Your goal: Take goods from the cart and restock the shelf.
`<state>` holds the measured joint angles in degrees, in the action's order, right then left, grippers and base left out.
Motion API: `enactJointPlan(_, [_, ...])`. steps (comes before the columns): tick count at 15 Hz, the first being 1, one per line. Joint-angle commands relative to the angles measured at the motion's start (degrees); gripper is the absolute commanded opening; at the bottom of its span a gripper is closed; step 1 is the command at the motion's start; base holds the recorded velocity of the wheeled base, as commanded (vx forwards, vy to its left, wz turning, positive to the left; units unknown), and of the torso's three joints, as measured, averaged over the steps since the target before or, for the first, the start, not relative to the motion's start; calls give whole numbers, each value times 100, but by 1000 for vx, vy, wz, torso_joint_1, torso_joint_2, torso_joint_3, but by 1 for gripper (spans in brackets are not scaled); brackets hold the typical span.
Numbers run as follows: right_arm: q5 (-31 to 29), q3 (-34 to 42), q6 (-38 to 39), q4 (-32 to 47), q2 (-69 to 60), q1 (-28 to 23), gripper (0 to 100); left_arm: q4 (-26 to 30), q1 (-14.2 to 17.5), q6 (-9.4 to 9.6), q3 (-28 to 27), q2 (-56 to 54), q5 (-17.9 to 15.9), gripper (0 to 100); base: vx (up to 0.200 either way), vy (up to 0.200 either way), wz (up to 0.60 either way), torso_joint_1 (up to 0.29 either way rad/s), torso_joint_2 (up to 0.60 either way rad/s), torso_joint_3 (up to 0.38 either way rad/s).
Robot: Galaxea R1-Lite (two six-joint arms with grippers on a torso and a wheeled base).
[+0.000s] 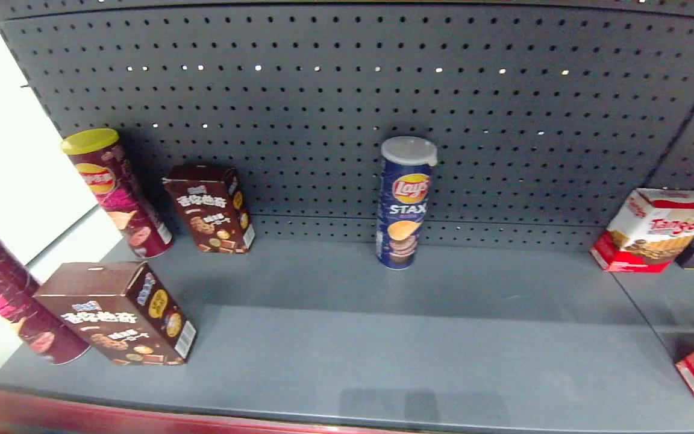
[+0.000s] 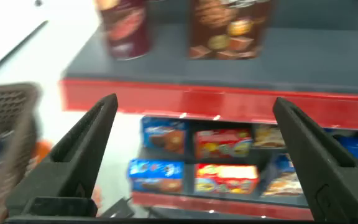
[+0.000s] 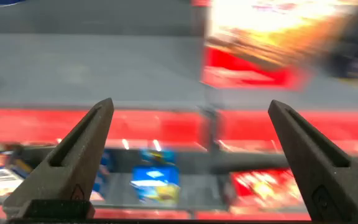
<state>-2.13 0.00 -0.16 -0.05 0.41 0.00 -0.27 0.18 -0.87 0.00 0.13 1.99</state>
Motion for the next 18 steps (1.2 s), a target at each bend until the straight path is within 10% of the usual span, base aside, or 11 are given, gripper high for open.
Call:
enactJointPlan(1, [2, 0, -2, -4, 2, 0, 100, 0, -1, -1, 0, 4, 3, 100, 0, 0, 600, 17, 7, -2])
enactJointPlan(9, [-6, 0, 7, -4, 2, 0, 100, -8, -1, -1, 0, 4, 3, 100, 0, 0, 600, 4, 2, 0])
enactJointPlan(18, [-6, 0, 7, -13, 2, 0, 100, 0, -1, 16, 0, 4, -32, 100, 0, 0, 0, 0, 0, 0])
